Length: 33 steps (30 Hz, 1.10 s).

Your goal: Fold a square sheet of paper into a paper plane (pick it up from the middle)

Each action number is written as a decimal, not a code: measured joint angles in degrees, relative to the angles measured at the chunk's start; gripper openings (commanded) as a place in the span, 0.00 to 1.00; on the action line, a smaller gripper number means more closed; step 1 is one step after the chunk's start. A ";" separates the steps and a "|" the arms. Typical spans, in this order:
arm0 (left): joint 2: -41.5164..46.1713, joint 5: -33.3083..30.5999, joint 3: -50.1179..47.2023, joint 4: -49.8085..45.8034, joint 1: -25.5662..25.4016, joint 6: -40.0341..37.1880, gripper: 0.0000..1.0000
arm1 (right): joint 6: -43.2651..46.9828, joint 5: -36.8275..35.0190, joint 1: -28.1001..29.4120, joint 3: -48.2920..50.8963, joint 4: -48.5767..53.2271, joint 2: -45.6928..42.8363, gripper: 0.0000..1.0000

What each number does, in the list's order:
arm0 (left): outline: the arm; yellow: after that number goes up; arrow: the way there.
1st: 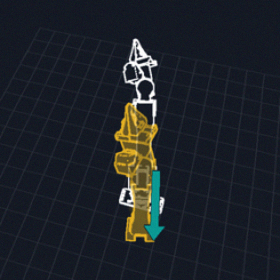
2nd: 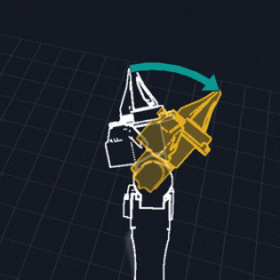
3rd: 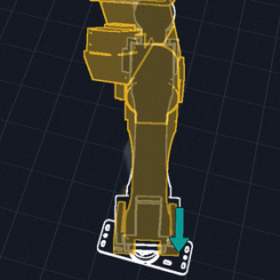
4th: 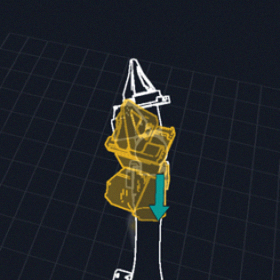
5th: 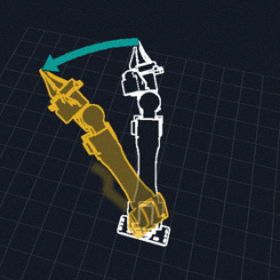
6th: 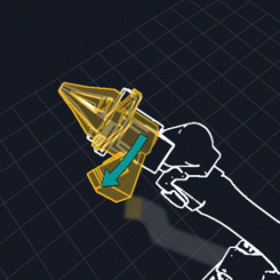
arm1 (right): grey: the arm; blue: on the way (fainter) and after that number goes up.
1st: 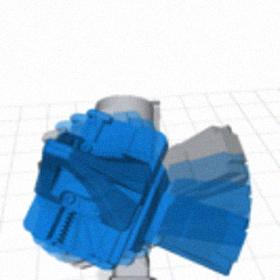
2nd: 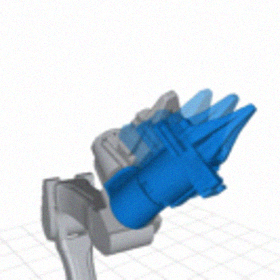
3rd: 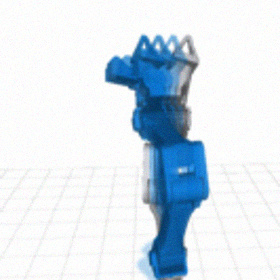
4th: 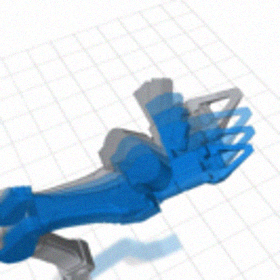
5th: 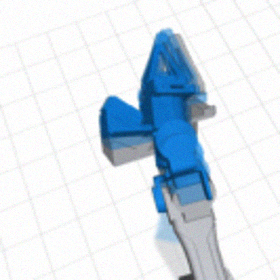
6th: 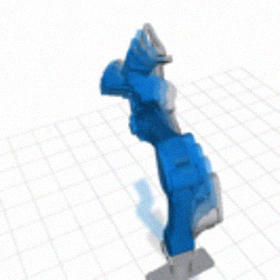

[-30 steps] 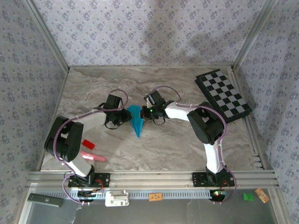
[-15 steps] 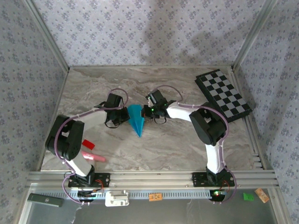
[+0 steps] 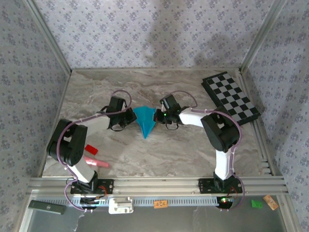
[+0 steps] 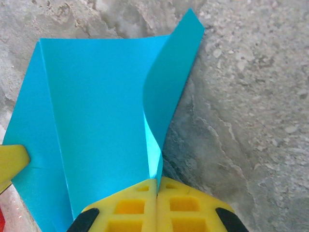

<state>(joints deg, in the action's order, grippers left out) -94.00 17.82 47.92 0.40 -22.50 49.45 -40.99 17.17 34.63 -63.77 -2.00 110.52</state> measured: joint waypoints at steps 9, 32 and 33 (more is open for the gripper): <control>-0.33 1.11 -2.27 2.10 0.70 0.83 0.00 | -0.66 0.02 -0.02 0.15 -1.03 0.02 0.08; -1.29 6.56 -2.36 4.66 0.81 1.20 0.00 | 5.35 -12.13 9.64 -10.93 20.33 -5.64 0.44; -1.46 6.64 -2.36 4.74 0.81 1.20 0.00 | 5.49 -12.28 10.14 -11.34 20.76 -5.09 0.45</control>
<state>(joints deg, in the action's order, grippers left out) -95.46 24.47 45.56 5.15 -21.69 50.65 -35.51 4.89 44.77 -75.11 18.76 105.43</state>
